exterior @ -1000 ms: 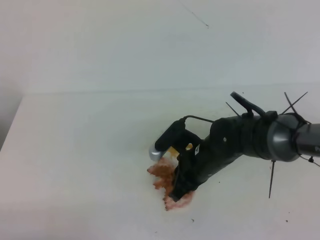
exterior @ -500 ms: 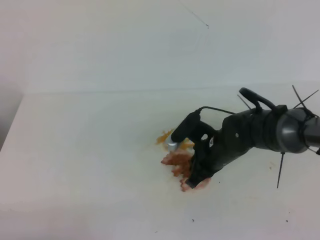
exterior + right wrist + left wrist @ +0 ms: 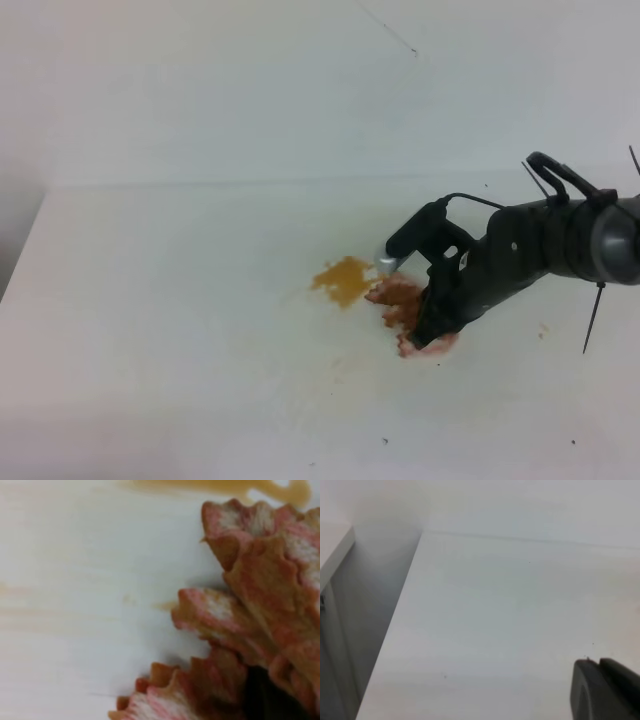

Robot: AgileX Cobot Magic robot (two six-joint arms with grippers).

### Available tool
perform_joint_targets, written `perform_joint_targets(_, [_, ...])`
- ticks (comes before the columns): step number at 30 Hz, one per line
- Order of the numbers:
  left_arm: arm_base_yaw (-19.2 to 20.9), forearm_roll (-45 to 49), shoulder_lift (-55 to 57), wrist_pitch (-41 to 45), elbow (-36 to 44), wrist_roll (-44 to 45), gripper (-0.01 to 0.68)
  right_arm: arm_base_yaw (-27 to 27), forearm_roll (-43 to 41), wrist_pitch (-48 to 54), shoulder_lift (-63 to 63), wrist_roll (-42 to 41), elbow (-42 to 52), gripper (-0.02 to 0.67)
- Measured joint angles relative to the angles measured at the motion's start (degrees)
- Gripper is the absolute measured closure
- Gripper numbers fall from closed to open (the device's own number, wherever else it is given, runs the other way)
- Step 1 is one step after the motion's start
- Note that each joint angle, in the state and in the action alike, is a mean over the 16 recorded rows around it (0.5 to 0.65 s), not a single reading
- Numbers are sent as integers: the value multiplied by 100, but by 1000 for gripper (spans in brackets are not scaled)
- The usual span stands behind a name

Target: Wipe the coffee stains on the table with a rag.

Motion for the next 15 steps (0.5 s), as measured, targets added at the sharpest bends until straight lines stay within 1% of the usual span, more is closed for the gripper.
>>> perform_joint_targets(5, [0,0,9,-11,0,-1,675,216,70,-6,0,-57,-3,648])
perform_joint_targets(15, [-1,0,37,-17,30,-1,675,1036,211,-161,0,-125,-53,648])
